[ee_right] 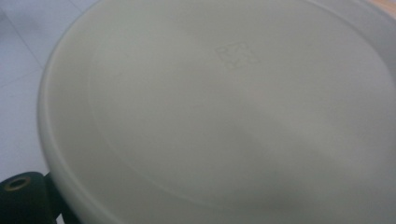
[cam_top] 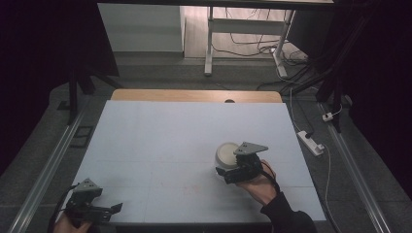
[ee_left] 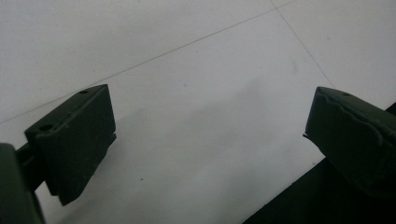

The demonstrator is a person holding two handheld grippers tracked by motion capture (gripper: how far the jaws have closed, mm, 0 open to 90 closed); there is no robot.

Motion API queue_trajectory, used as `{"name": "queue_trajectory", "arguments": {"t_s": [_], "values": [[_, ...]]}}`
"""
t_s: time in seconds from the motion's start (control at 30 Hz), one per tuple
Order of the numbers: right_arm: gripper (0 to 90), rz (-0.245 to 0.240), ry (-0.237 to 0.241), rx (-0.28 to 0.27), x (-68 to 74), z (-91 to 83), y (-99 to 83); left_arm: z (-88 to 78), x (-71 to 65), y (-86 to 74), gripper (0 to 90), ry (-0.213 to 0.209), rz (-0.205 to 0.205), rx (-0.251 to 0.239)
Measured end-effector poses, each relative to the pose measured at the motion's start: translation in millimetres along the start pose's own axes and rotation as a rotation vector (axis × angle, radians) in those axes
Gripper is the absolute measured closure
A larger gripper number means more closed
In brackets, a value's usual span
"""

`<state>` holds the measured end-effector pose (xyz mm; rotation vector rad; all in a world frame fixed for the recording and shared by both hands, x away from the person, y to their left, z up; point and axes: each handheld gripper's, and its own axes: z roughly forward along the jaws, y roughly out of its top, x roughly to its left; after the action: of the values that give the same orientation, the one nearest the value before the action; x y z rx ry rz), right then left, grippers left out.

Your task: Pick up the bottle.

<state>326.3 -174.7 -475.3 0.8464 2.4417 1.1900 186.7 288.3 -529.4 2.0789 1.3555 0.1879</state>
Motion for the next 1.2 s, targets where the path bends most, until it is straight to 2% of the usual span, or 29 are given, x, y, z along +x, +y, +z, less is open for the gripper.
{"name": "queue_trajectory", "arguments": {"t_s": [0.6,1.2], "values": [[6.6,-0.056,0.089,0.006,32.9,28.3,19.2,0.0,-0.4,0.0,2.7,-0.001,0.007,0.002],[6.6,-0.111,0.146,0.025,58.5,45.9,24.6,0.5,-1.2,0.3,2.7,-0.001,0.015,0.006]]}}
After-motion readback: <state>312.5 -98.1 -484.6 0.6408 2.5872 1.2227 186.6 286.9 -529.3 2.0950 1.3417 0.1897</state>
